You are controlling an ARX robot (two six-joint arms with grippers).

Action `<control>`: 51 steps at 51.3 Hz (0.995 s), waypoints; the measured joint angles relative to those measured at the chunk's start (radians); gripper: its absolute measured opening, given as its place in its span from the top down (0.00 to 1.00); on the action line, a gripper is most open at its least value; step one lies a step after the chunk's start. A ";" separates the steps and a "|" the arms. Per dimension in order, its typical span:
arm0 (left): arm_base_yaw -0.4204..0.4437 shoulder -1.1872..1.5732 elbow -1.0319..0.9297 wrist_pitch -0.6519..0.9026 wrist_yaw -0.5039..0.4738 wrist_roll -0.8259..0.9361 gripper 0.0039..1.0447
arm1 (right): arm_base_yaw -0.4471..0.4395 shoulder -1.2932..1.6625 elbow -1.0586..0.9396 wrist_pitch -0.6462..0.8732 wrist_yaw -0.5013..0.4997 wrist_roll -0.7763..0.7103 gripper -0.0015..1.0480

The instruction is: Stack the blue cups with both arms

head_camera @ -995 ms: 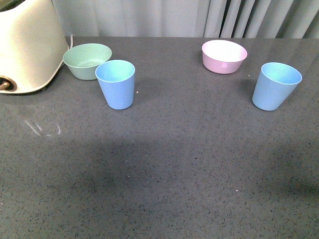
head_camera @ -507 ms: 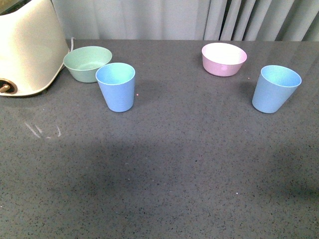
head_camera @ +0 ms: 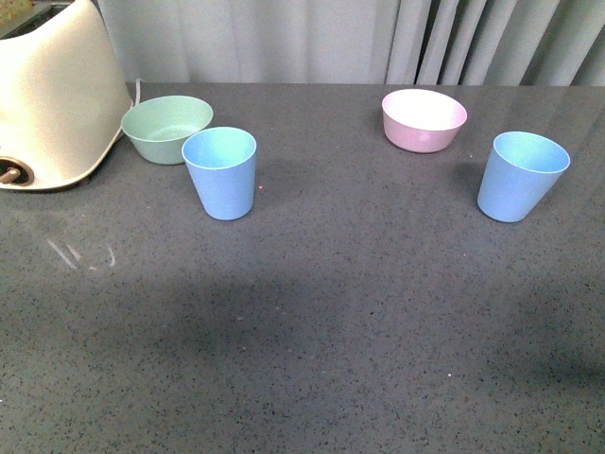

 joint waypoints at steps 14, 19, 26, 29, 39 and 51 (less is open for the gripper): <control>-0.076 0.546 0.319 0.205 -0.026 -0.028 0.08 | 0.000 0.000 0.000 0.000 0.000 0.000 0.09; -0.113 0.662 0.396 0.210 -0.043 -0.048 0.08 | 0.000 0.000 0.000 0.000 0.000 0.000 0.09; -0.167 0.804 0.512 0.211 -0.079 -0.085 0.08 | 0.000 0.000 0.000 0.000 0.000 0.000 0.09; -0.187 0.850 0.545 0.211 -0.093 -0.093 0.08 | 0.000 0.000 0.000 0.000 0.000 0.000 0.09; -0.229 1.023 0.631 0.202 -0.161 -0.119 0.08 | 0.000 0.000 0.000 0.000 0.000 0.000 0.09; -0.249 1.129 0.715 0.166 -0.218 -0.142 0.08 | 0.000 0.000 0.000 0.000 0.000 0.000 0.09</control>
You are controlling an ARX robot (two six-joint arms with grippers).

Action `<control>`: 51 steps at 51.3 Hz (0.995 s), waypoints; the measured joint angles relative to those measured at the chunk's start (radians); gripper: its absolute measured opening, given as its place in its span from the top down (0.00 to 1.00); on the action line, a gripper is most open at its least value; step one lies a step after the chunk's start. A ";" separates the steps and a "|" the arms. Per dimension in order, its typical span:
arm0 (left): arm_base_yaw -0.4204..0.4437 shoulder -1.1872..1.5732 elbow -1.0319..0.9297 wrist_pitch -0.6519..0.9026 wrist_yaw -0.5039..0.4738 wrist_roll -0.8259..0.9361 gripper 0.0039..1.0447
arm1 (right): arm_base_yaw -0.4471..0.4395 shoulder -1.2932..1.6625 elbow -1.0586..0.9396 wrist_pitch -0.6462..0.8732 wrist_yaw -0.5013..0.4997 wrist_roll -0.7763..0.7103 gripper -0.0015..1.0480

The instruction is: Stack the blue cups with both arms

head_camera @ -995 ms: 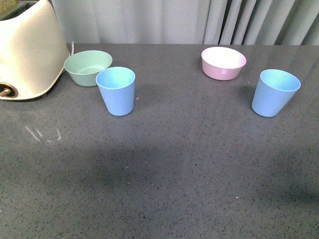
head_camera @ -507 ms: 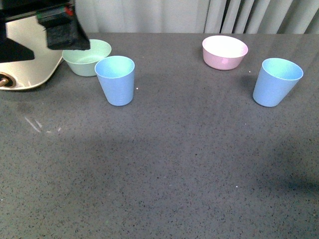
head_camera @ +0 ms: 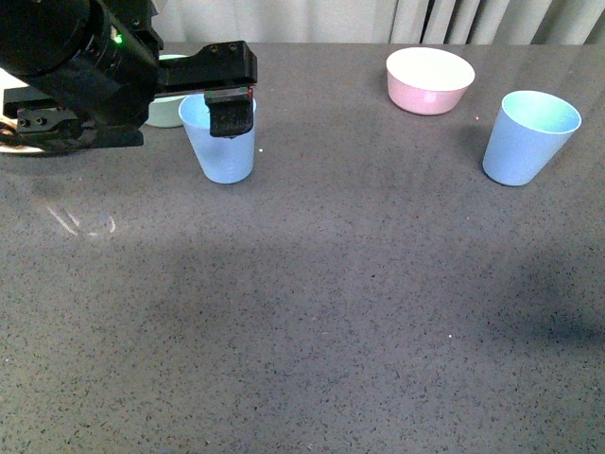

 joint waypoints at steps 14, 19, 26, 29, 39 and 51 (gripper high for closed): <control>-0.025 0.080 0.126 -0.052 -0.008 -0.101 0.08 | 0.000 0.000 0.000 0.000 0.000 0.000 0.09; -0.026 0.111 0.188 -0.092 -0.025 -0.135 0.08 | 0.000 0.000 0.000 0.000 0.000 0.000 0.09; -0.018 0.142 0.238 -0.131 -0.047 -0.166 0.08 | 0.000 0.000 0.000 0.000 0.000 0.000 0.09; -0.012 0.153 0.253 -0.143 -0.055 -0.177 0.08 | 0.000 0.000 0.000 0.000 0.000 0.000 0.09; 0.010 0.198 0.307 -0.189 -0.093 -0.229 0.08 | 0.000 0.000 0.000 0.000 0.000 0.000 0.09; 0.015 0.240 0.358 -0.224 -0.112 -0.295 0.08 | 0.000 0.000 0.000 0.000 0.000 0.000 0.09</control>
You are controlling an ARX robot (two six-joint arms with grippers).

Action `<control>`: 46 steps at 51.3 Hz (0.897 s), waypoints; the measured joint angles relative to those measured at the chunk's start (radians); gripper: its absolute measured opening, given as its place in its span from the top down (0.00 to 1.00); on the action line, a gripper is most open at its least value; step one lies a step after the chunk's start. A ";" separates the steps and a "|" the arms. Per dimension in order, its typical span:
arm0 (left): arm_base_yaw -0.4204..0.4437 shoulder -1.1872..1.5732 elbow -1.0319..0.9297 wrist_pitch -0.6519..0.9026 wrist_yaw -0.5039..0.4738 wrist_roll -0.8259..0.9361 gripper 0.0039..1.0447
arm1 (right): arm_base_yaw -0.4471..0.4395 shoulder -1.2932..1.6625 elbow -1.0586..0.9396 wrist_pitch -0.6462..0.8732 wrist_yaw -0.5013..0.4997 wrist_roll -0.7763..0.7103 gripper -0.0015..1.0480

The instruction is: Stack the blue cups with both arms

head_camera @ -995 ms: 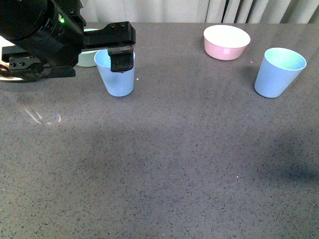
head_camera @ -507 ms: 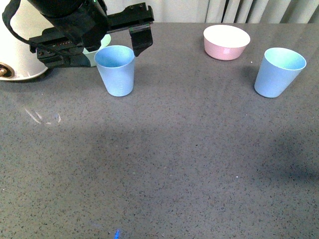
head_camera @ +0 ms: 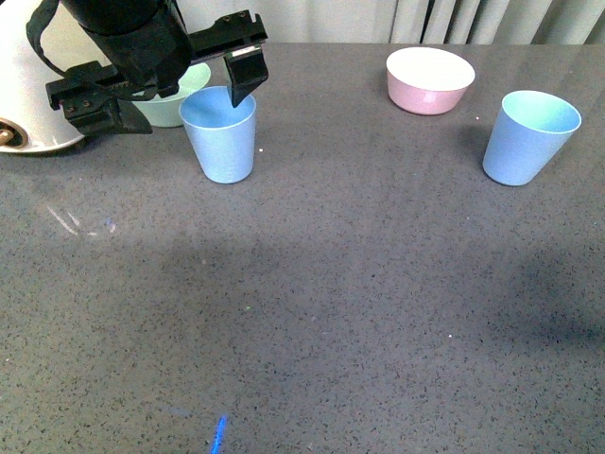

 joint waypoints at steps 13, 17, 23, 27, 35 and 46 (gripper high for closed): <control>-0.016 0.029 0.010 -0.030 -0.025 -0.040 0.28 | 0.000 0.000 0.000 0.000 0.000 0.000 0.09; -0.022 0.029 0.008 -0.031 -0.025 -0.045 0.37 | 0.000 0.000 0.000 0.000 0.000 0.000 0.09; -0.032 0.029 0.007 -0.044 -0.024 -0.053 0.55 | 0.000 0.000 0.000 0.000 0.000 0.000 0.09; -0.040 0.029 0.007 -0.062 -0.018 -0.061 0.69 | 0.000 0.000 0.000 0.000 0.000 0.000 0.09; -0.078 0.003 0.002 -0.100 0.003 -0.082 0.99 | 0.000 0.000 0.000 0.000 0.000 0.000 0.09; -0.140 -0.048 -0.028 -0.112 0.017 -0.082 0.98 | 0.000 0.000 0.000 0.000 0.000 0.000 0.09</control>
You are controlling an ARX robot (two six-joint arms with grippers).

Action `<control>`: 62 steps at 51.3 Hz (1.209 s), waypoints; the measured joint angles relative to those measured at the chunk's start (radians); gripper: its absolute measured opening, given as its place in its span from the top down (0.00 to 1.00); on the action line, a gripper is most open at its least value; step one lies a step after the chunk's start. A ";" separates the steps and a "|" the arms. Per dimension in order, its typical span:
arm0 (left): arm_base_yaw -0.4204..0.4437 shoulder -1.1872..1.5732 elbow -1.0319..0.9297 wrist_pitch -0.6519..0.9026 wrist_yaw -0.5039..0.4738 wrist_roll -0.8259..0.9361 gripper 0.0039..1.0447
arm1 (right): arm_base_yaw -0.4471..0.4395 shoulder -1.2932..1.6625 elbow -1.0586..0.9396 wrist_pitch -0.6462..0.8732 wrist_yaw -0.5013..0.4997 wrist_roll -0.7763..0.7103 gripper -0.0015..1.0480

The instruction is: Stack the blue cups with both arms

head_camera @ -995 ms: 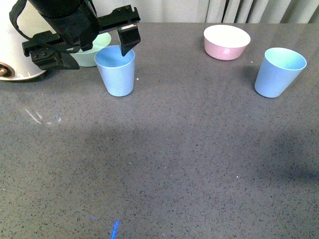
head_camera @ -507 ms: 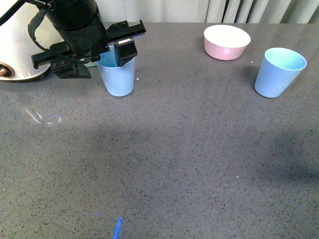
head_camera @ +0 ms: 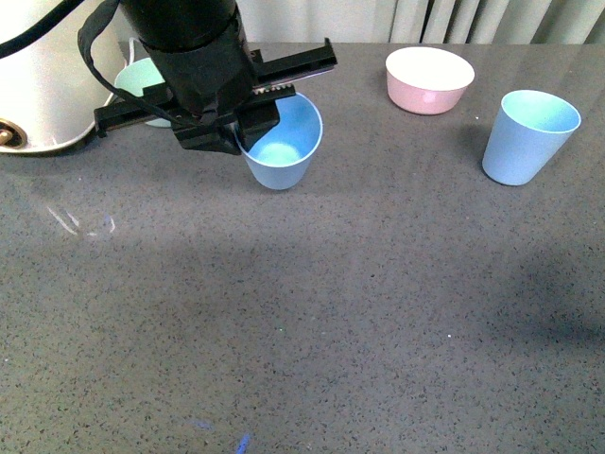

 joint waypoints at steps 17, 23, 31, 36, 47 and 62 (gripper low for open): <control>-0.119 -0.036 -0.039 -0.018 0.019 -0.012 0.98 | 0.000 0.000 0.000 0.000 0.000 0.000 0.09; -0.159 -0.028 -0.042 -0.020 0.021 -0.016 0.98 | 0.000 0.000 0.000 0.000 0.000 0.000 0.09; -0.182 -0.003 -0.043 -0.007 0.014 -0.028 0.98 | 0.000 0.000 0.000 0.000 0.000 0.000 0.09; -0.183 0.008 -0.043 -0.002 0.011 -0.032 0.98 | 0.000 0.000 0.000 0.000 0.000 0.000 0.09; -0.182 0.019 -0.042 0.010 0.017 -0.048 0.88 | 0.000 0.000 0.000 0.000 0.000 0.000 0.09; -0.183 0.017 -0.061 0.042 0.037 -0.060 0.39 | 0.000 0.000 0.000 0.000 0.000 0.000 0.09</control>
